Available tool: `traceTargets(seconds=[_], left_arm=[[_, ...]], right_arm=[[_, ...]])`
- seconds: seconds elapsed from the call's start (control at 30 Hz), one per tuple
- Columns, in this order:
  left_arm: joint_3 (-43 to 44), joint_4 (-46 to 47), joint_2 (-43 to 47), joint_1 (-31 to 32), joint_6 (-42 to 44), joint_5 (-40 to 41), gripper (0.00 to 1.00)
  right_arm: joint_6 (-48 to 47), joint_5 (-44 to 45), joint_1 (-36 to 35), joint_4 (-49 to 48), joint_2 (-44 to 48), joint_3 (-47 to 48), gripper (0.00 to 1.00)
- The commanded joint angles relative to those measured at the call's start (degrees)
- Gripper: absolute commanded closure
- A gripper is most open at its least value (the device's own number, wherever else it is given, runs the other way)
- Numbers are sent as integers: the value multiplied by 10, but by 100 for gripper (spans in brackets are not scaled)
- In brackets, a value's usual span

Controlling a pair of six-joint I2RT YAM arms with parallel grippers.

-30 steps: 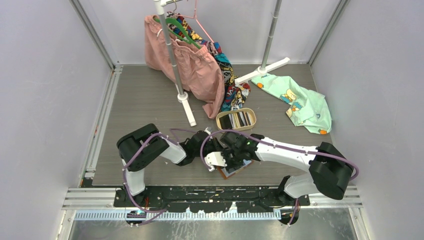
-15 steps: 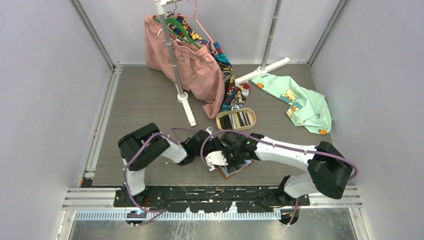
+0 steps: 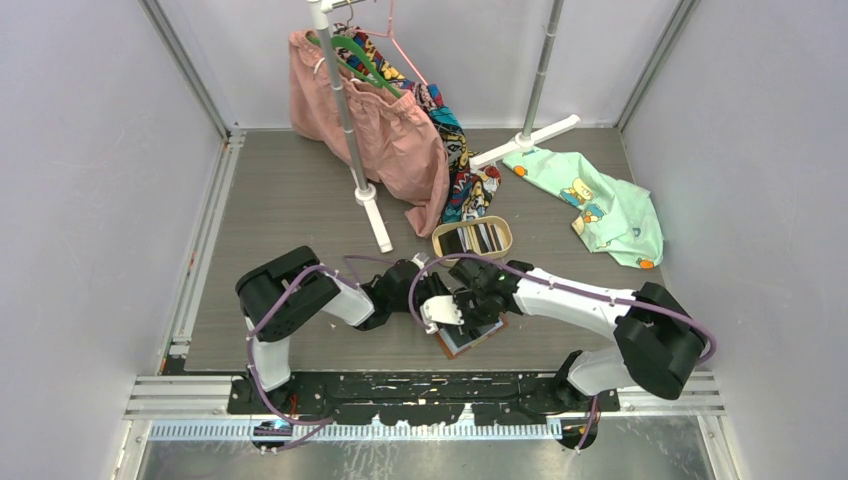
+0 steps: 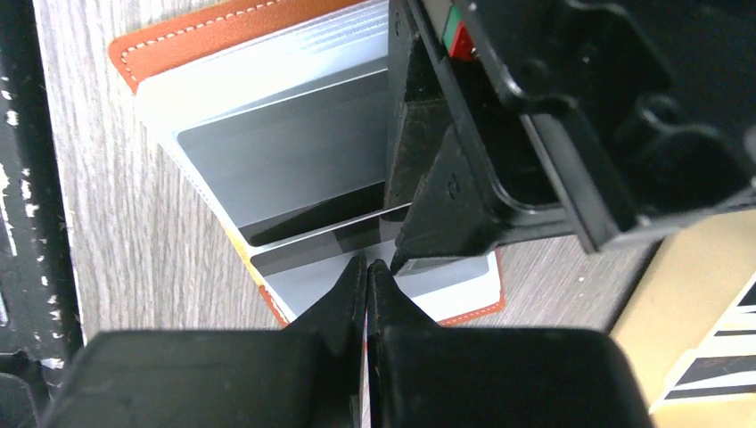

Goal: Put the credit cards into the card holder
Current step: Insert the credit card into the card holder.

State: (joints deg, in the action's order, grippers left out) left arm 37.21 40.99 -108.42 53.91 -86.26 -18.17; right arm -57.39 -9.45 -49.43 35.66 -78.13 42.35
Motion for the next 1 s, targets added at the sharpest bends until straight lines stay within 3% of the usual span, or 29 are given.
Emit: traceTargets(seconds=[0.0,0.17,0.43,0.97], left_arm=[[-6,-64,-12,-1,35,-6,73],[-4,-58,-20,-1,33,-10,73],[-3,-56,-21,-1,32,-9,73],[-4,-57,-19,-1,40,-13,72]], right_arm=[[-2,-75,14,19,32,11,98],[-6,-132,7,27,36,10,97],[9,-76,-31,-2,-10,9,97],[2,-15,-2,6,-14,10,97]])
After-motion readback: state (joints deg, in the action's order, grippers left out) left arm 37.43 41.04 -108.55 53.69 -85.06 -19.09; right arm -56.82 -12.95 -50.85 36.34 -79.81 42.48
